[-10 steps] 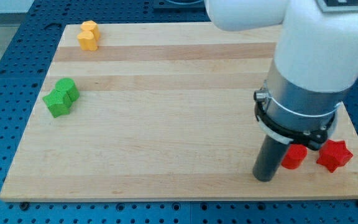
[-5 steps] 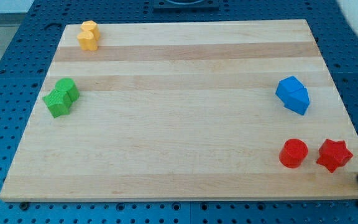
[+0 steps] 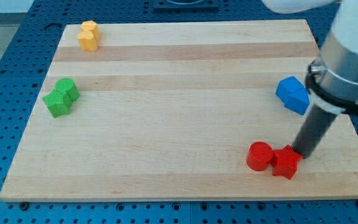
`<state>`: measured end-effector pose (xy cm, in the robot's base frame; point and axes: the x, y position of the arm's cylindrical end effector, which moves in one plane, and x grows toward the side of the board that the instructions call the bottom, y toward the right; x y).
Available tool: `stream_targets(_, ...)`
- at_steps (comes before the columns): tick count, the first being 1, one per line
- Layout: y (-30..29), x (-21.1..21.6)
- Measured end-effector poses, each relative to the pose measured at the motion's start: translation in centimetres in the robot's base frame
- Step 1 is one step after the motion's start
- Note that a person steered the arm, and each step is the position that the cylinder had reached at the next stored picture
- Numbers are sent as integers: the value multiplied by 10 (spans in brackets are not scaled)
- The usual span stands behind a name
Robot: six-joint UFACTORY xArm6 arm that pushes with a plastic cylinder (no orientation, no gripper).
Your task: Push the red star along with red circle towards the bottom center
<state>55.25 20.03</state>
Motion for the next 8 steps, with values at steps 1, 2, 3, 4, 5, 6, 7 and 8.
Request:
stream_targets(1,57,0)
stream_targets(2,93,13)
stream_targets(3,94,44)
stream_targets(4,55,48)
stream_targets(5,-7,35)
stream_targets(6,-74,22)
stream_targets(7,-141,6)
stream_targets(8,-158,2)
